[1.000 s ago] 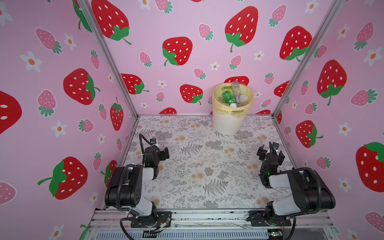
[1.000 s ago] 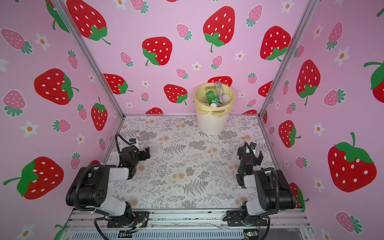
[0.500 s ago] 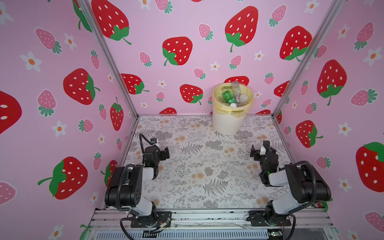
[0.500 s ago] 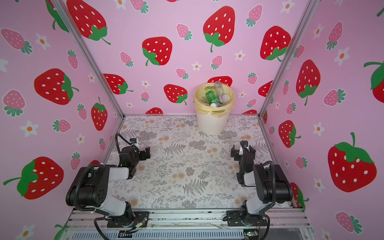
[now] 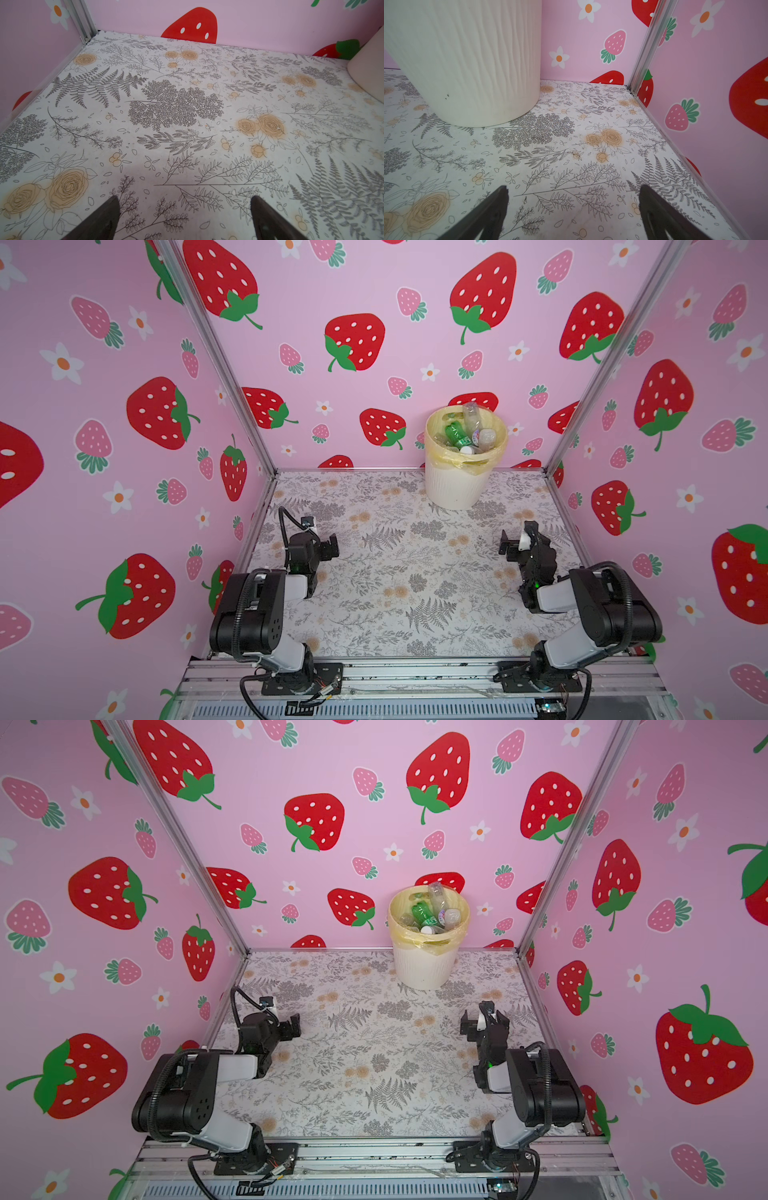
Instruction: Throw the plastic bottles in the bin
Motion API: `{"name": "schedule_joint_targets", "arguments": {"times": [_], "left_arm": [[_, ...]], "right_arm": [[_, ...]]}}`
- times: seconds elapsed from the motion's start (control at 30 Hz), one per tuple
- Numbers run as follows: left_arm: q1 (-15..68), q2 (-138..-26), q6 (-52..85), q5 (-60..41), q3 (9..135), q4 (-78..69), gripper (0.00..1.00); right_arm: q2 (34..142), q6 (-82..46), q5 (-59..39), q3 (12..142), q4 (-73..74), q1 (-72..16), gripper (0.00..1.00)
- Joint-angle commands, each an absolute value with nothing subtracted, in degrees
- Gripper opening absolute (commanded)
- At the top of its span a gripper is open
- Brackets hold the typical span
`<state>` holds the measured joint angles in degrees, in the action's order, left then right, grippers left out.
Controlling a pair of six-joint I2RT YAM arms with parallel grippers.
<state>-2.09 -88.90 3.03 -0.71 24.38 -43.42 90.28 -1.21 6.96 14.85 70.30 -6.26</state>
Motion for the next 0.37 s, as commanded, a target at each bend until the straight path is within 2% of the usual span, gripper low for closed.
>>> {"name": "schedule_joint_targets", "arguments": {"times": [0.0,0.33], "left_arm": [[-2.0,-88.9,2.1,-1.6,26.1,-43.8,0.99],[-2.0,-88.9,2.1,-1.6,26.1,-43.8,0.99]], "right_arm": [[90.1,-0.1,7.1,15.5,71.5,-6.6,0.99],[90.1,0.1,8.2,15.3,71.9,-7.1,0.99]]}}
